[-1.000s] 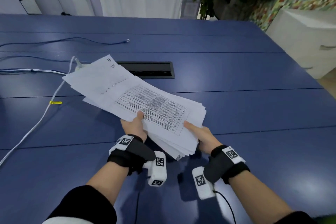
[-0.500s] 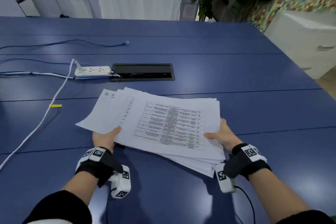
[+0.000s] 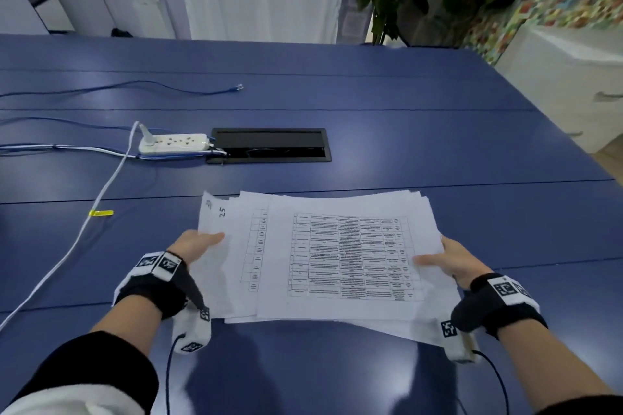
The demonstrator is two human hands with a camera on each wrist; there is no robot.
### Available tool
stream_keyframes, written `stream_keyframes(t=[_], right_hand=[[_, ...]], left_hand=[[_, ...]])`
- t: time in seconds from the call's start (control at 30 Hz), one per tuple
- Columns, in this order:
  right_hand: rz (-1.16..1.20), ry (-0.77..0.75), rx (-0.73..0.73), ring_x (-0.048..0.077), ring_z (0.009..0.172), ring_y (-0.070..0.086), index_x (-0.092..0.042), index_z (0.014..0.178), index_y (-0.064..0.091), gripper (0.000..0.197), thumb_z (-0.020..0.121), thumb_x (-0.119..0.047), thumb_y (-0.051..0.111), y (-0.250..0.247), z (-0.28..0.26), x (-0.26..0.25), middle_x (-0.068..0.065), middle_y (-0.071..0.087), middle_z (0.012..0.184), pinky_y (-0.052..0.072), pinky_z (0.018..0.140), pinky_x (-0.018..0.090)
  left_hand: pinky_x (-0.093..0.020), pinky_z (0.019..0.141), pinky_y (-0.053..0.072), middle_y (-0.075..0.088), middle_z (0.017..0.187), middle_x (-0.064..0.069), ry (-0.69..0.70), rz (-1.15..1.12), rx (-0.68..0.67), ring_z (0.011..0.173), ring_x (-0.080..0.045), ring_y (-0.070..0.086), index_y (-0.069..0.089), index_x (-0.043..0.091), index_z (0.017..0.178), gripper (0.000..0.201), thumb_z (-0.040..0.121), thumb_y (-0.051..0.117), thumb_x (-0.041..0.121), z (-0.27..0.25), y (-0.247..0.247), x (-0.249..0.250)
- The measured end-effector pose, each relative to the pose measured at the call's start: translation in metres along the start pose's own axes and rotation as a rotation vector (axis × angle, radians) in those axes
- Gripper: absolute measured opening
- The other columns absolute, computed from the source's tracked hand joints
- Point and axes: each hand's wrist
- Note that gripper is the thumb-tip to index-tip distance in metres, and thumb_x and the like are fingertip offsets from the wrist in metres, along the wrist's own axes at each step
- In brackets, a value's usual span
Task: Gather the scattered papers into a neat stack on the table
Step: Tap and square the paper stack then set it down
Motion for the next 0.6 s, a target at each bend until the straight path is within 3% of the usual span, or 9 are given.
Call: stream_keyframes(t=[0.07, 0.13, 0.23, 0.33, 0.47, 0.6], right_hand=[[0.033, 0.000, 0.010, 0.024, 0.112, 0.060, -0.016, 0.124, 0.056, 0.059, 0.070, -0.022, 0.080, 0.006, 0.002, -0.001, 0.003, 0.065, 0.123, 0.041, 0.105, 0.044], [0.081, 0.006, 0.024, 0.023, 0.115, 0.059, -0.016, 0.129, 0.054, 0.061, 0.074, -0.030, 0.077, 0.007, 0.004, -0.002, 0.001, 0.063, 0.125, 0.040, 0.105, 0.041], [0.128, 0.013, 0.052, 0.022, 0.112, 0.059, -0.013, 0.131, 0.053, 0.051, 0.084, -0.025, 0.069, 0.011, 0.007, -0.006, 0.001, 0.061, 0.125, 0.042, 0.098, 0.035], [0.113, -0.017, 0.054, 0.018, 0.115, 0.057, -0.018, 0.131, 0.053, 0.053, 0.082, -0.028, 0.070, 0.019, 0.007, -0.008, -0.004, 0.061, 0.125, 0.039, 0.105, 0.037], [0.174, 0.028, 0.017, 0.028, 0.111, 0.061, -0.007, 0.124, 0.058, 0.039, 0.086, -0.012, 0.065, 0.015, 0.006, -0.001, 0.011, 0.063, 0.126, 0.042, 0.104, 0.045], [0.128, -0.032, 0.021, 0.025, 0.118, 0.055, -0.017, 0.125, 0.055, 0.046, 0.082, -0.004, 0.067, 0.016, 0.007, 0.000, 0.003, 0.062, 0.127, 0.036, 0.109, 0.045]], left_hand=[[-0.040, 0.097, 0.043, 0.061, 0.121, -0.021, 0.017, 0.141, -0.028, 0.111, -0.036, 0.058, 0.056, -0.006, 0.121, 0.042, 0.087, 0.062, 0.018, 0.008, 0.005, -0.003], [-0.038, 0.097, 0.044, 0.061, 0.123, -0.019, 0.006, 0.136, -0.065, 0.110, -0.034, 0.059, 0.054, -0.006, 0.123, 0.046, 0.088, 0.062, 0.022, 0.006, 0.007, -0.002], [-0.030, 0.086, 0.040, 0.061, 0.121, -0.016, -0.003, 0.035, -0.135, 0.101, -0.026, 0.058, 0.054, -0.003, 0.125, 0.042, 0.091, 0.057, 0.022, 0.002, 0.010, 0.001], [-0.027, 0.080, 0.041, 0.060, 0.113, -0.009, 0.034, -0.021, -0.167, 0.099, -0.021, 0.055, 0.055, 0.001, 0.123, 0.038, 0.091, 0.057, 0.019, -0.008, 0.015, 0.011], [-0.027, 0.084, 0.034, 0.061, 0.110, -0.006, 0.040, -0.027, -0.153, 0.097, -0.018, 0.055, 0.058, 0.003, 0.120, 0.036, 0.087, 0.062, 0.019, -0.011, 0.014, 0.016], [-0.028, 0.086, 0.038, 0.063, 0.114, -0.007, 0.058, -0.030, -0.192, 0.098, -0.021, 0.059, 0.060, 0.004, 0.118, 0.036, 0.083, 0.066, 0.011, -0.009, 0.020, 0.016]])
Point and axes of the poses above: each hand's wrist, its own z-axis towards the middle knuckle, its own y-axis out of the palm, x = y × z
